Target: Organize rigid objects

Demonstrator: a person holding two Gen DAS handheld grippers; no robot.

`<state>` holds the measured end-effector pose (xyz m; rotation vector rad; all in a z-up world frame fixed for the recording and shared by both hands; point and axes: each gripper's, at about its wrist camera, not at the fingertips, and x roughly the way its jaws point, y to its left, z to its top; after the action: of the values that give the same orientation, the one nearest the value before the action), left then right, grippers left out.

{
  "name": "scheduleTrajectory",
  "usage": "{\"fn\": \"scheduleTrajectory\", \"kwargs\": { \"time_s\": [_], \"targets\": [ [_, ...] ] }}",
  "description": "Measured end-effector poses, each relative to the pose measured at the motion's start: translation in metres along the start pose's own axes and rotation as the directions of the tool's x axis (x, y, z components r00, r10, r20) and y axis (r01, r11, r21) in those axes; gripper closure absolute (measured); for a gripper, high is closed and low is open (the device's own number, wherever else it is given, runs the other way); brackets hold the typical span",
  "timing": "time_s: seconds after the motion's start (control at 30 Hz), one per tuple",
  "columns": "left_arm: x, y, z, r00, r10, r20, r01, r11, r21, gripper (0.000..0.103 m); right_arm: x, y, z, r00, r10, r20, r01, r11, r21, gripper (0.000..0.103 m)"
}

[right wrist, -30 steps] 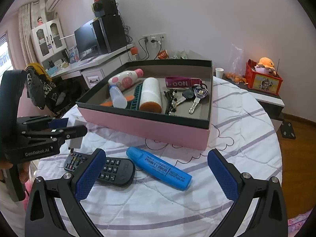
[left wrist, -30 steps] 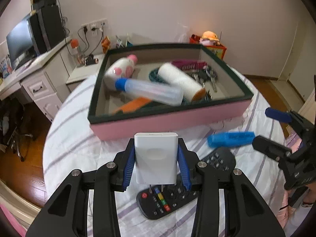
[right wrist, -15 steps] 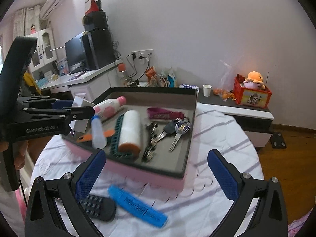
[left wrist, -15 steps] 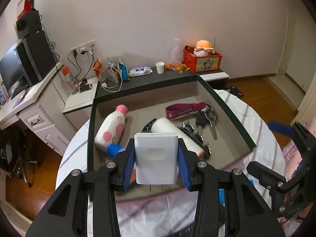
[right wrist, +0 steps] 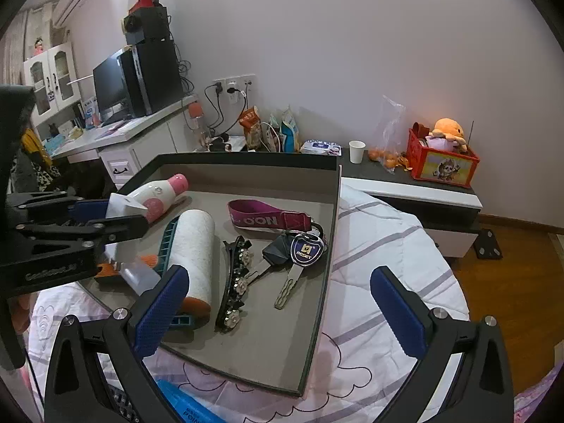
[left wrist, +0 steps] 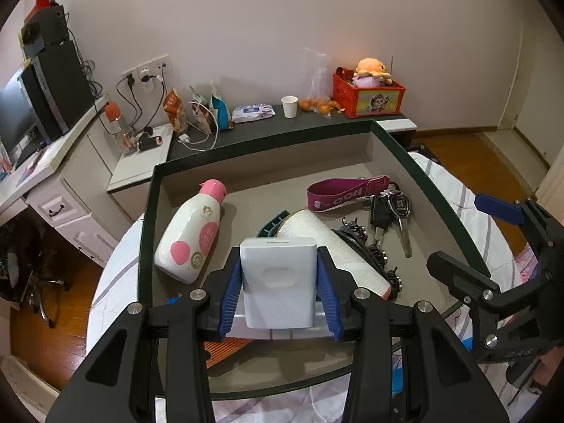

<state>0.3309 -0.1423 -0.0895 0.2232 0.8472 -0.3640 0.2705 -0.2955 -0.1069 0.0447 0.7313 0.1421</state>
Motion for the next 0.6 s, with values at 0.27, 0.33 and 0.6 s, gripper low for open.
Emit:
{"fn": "scheduleTrajectory", "kwargs": {
  "time_s": [0.27, 0.33, 0.6],
  "targets": [
    [-0.041, 0.008, -0.006, 0.997, 0.038, 0.071, -0.036, 0.999, -0.022, 0.015, -0.011, 0.006, 0.001, 1.000, -0.006, 0.002, 0.006, 1.000, -0.008, 0.000],
    [-0.054, 0.008, -0.011, 0.995, 0.042, 0.085, -0.040, 0.999, -0.023, 0.011, -0.021, 0.009, -0.001, 1.000, -0.010, 0.012, 0.010, 1.000, -0.012, 0.000],
    [-0.122, 0.000, -0.050, 0.986, 0.080, 0.146, -0.078, 0.997, -0.025, 0.004, -0.082, 0.034, -0.011, 0.998, -0.011, 0.064, 0.014, 0.999, -0.050, 0.000]
  ]
}}
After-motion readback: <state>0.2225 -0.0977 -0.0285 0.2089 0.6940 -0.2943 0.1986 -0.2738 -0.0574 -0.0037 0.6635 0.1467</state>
